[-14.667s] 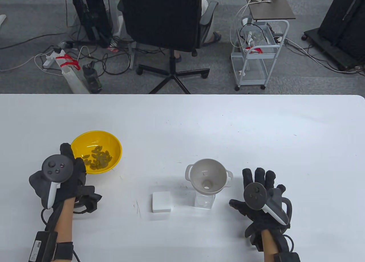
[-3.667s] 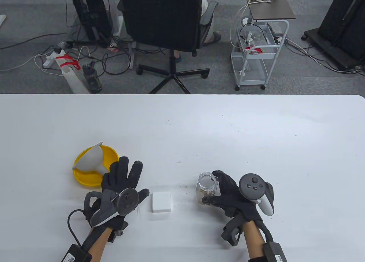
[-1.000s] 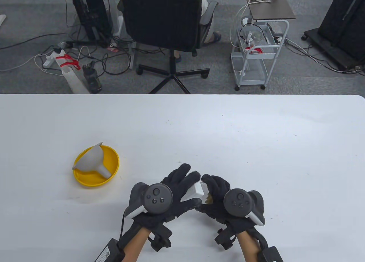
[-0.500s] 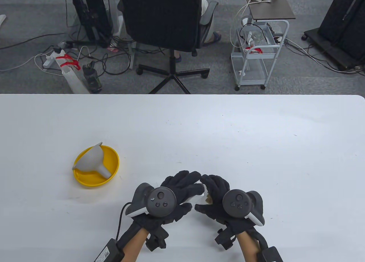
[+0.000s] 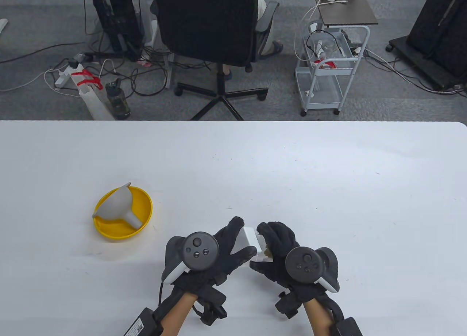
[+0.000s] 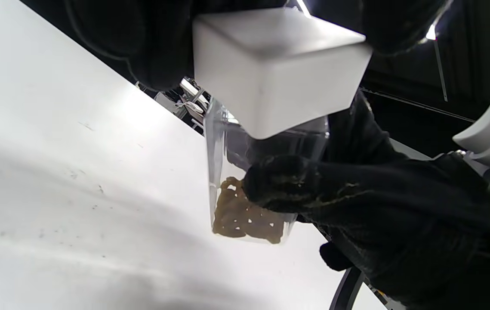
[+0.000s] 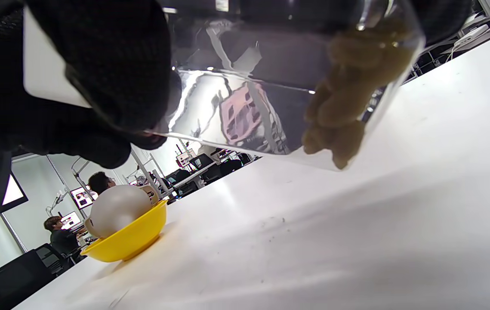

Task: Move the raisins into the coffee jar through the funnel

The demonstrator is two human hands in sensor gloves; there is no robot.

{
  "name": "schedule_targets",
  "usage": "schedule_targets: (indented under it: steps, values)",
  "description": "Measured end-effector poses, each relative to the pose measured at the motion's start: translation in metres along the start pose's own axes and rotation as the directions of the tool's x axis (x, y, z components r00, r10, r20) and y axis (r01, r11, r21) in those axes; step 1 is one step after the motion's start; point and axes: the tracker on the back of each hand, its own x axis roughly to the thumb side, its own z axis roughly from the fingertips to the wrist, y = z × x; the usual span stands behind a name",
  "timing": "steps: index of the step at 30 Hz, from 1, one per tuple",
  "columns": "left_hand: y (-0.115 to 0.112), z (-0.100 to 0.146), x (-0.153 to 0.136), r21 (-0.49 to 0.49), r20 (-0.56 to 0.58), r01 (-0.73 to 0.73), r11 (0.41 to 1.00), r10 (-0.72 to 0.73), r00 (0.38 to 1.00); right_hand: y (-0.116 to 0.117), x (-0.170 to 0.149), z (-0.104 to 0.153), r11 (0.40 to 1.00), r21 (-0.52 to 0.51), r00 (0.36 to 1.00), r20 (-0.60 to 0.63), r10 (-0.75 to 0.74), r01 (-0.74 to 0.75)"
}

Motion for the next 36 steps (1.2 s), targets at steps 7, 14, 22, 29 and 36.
schedule_targets:
  steps: [7, 14, 22, 29, 36]
  values:
    - [-0.002, 0.000, 0.001, -0.032, 0.069, 0.037, 0.999, -0.035, 0.997, -0.002, -0.004, 0.000, 0.999, -0.004, 0.999, -0.008, -0.048, 0.048]
    - [-0.003, 0.001, 0.008, 0.005, 0.133, 0.229, 0.973, -0.227, 0.965, -0.005, -0.007, 0.001, 0.997, 0.019, 0.997, 0.007, -0.073, 0.073]
    - [-0.003, 0.002, 0.007, -0.002, 0.140, 0.264, 0.965, -0.261, 0.955, -0.005, -0.008, 0.000, 0.995, 0.050, 0.996, 0.006, -0.086, 0.086]
    - [-0.003, 0.002, 0.008, -0.008, 0.142, 0.289, 0.957, -0.285, 0.948, -0.005, -0.009, 0.000, 0.993, 0.072, 0.995, 0.005, -0.098, 0.097]
    - [-0.004, 0.002, 0.008, -0.017, 0.141, 0.301, 0.954, -0.296, 0.945, -0.005, -0.010, -0.001, 0.990, 0.088, 0.994, -0.002, -0.111, 0.111]
